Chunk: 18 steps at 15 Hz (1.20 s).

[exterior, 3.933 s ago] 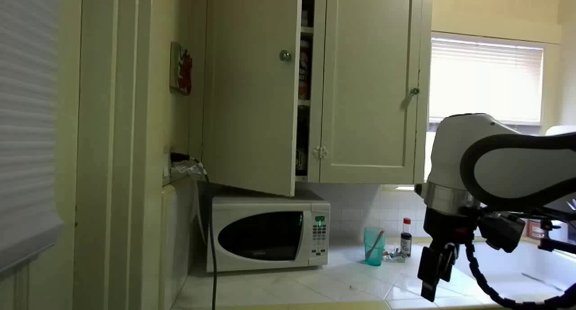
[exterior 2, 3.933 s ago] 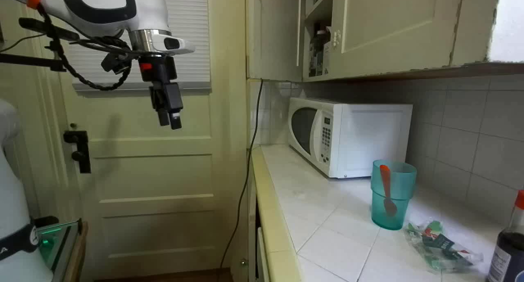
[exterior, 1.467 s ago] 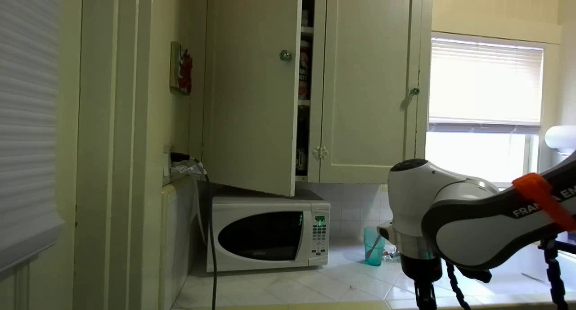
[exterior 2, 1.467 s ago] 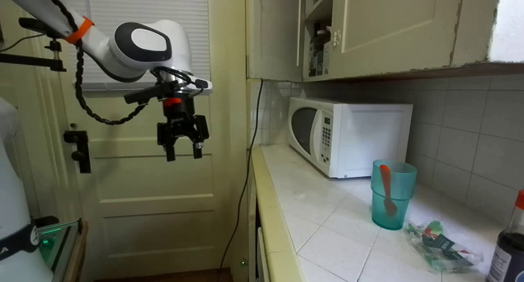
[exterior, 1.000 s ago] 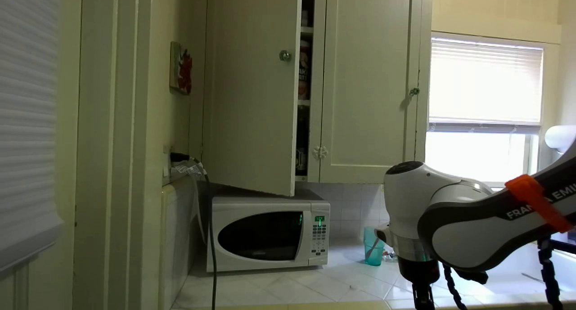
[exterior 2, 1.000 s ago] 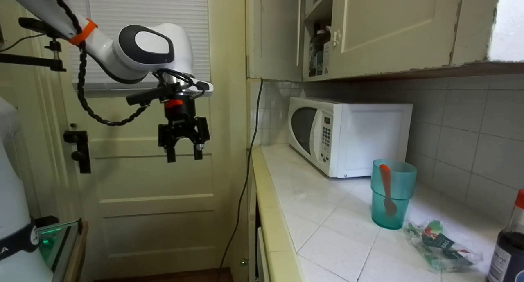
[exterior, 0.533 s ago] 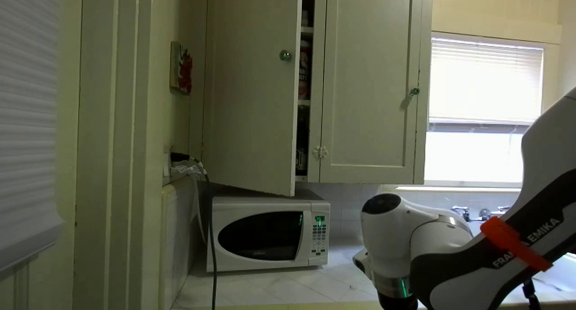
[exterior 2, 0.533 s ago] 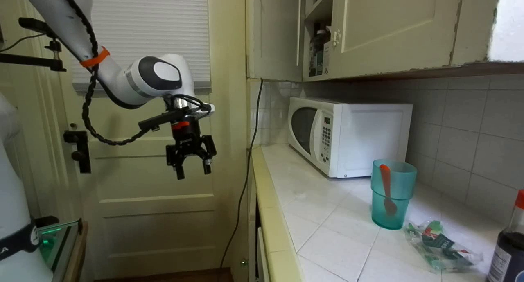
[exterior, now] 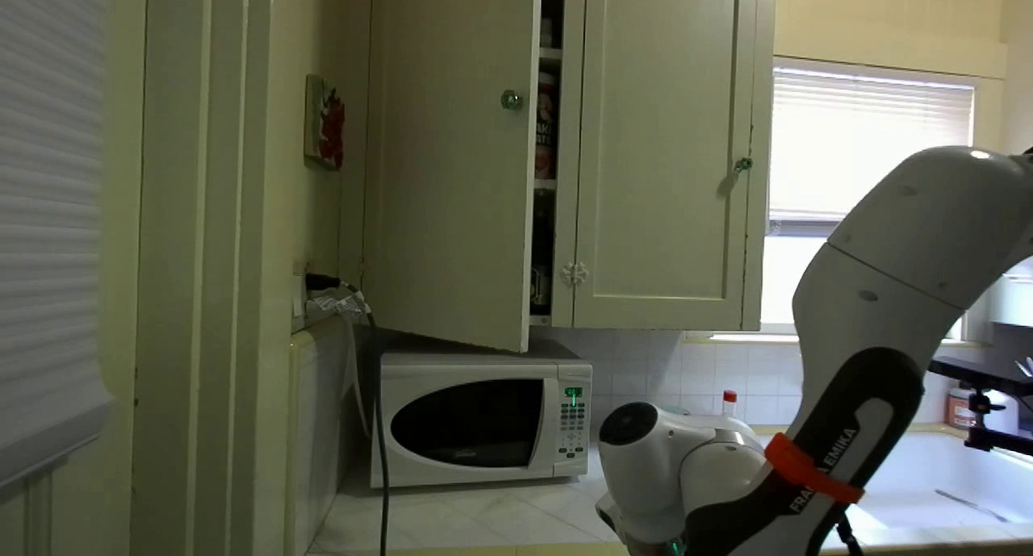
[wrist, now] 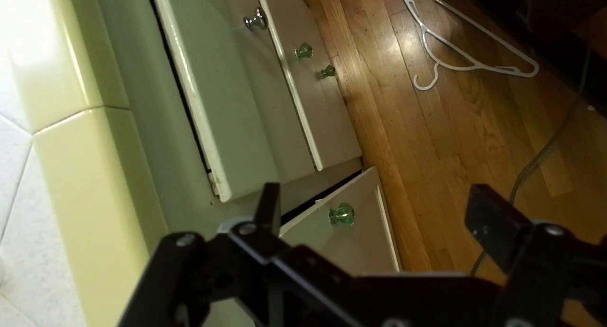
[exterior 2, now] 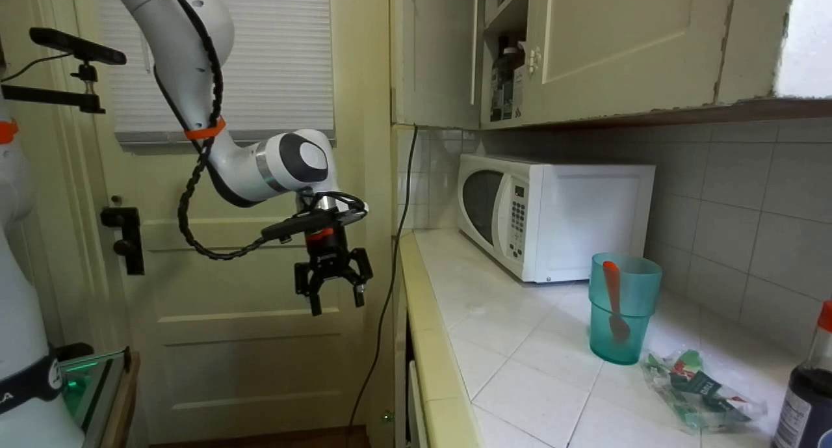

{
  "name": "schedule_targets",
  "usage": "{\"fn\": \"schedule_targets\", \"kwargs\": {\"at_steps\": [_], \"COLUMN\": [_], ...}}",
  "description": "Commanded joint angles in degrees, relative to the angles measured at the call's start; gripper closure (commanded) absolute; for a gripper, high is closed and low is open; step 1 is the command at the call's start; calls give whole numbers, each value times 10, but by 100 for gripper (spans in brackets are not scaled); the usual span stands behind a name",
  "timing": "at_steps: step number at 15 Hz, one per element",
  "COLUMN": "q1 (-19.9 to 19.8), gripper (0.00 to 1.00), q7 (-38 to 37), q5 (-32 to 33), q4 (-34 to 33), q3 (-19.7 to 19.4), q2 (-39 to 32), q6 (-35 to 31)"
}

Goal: Open the bottom left cabinet door

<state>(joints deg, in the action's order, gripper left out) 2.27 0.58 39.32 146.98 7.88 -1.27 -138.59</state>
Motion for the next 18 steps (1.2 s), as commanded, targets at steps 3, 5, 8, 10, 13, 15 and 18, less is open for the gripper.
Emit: {"fn": "schedule_targets", "kwargs": {"at_steps": [3, 5, 8, 10, 13, 15, 18], "q1": [34, 48, 53, 58, 60, 63, 85], "gripper": [0, 0, 0, 0, 0, 0, 0], "q7": [0, 6, 7, 7, 1, -15, -99], "q5": [49, 55, 38, 37, 46, 78, 172], "q4": [-125, -151, -143, -151, -151, -156, -173], "q3": [-14, -15, -15, -14, -19, -26, -44], "q2": [-147, -183, -177, -190, -185, -197, -217], "q6": [66, 86, 85, 87, 96, 63, 36]}}
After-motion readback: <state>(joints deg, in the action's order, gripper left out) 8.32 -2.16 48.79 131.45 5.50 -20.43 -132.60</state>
